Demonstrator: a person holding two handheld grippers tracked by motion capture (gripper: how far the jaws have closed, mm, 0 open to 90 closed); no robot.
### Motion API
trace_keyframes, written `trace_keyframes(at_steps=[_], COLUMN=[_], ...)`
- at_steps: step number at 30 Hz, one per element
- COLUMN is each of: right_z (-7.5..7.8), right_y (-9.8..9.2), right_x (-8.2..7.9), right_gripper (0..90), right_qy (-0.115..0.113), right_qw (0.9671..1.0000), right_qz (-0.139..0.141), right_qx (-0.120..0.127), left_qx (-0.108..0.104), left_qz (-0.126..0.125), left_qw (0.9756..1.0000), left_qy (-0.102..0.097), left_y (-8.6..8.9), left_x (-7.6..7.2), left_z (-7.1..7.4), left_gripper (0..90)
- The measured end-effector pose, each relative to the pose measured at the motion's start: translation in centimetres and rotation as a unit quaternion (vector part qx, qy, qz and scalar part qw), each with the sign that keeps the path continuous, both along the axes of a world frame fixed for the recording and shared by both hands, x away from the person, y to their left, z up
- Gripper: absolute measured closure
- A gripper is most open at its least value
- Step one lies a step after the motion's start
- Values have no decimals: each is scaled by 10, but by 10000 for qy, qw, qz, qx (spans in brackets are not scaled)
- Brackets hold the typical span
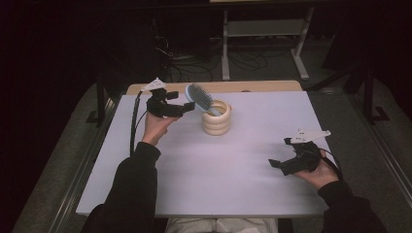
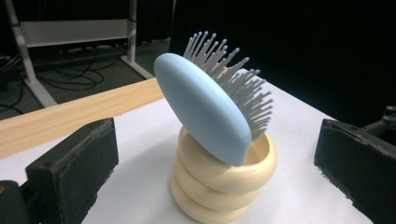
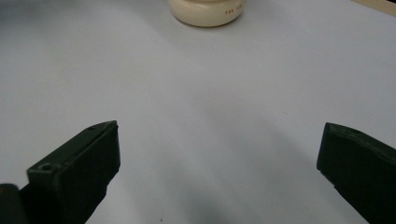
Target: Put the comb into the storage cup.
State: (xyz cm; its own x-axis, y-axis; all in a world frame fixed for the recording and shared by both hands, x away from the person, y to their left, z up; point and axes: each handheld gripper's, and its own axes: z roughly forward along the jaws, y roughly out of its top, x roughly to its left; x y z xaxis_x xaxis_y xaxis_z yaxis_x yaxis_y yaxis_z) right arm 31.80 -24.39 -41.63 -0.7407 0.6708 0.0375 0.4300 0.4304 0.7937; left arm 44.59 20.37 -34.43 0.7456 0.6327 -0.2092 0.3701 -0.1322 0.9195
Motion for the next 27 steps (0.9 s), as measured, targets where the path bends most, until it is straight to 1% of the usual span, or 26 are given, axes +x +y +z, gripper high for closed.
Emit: trace_keyframes(at_steps=[2,3,5,11,14,15,18,21,27], right_z=[0,0,0,0,0,1,1,0,0], right_y=[0,0,0,0,0,0,0,1,1], right_x=[0,0,0,0,-1,-1,-1,-1,0], right_gripper=[0,0,0,0,0,0,0,0,0], right_qy=[9,12,9,-10,-14,-17,-30,-53,-33], right_qw=[10000,10000,10000,10000,10000,10000,10000,10000,10000], right_qz=[-13,-15,-14,-11,-13,-15,-21,-28,-37], right_qx=[23,25,19,-14,-19,-17,-26,-64,-68], left_qx=[-5,69,158,97,124,122,32,57,50], left_qz=[-17,-26,-38,-4,-2,-3,38,58,85], left_qw=[10000,9999,9999,9999,9999,9999,9999,9999,9999], left_qy=[45,69,18,-61,-74,-94,-125,-92,-105], left_y=[3,5,7,18,23,25,31,36,45], left_x=[-1,-2,-5,-13,-16,-18,-23,-26,-33], left_z=[1,2,3,4,4,3,0,-4,-9], left_gripper=[0,0,0,0,0,0,0,0,0])
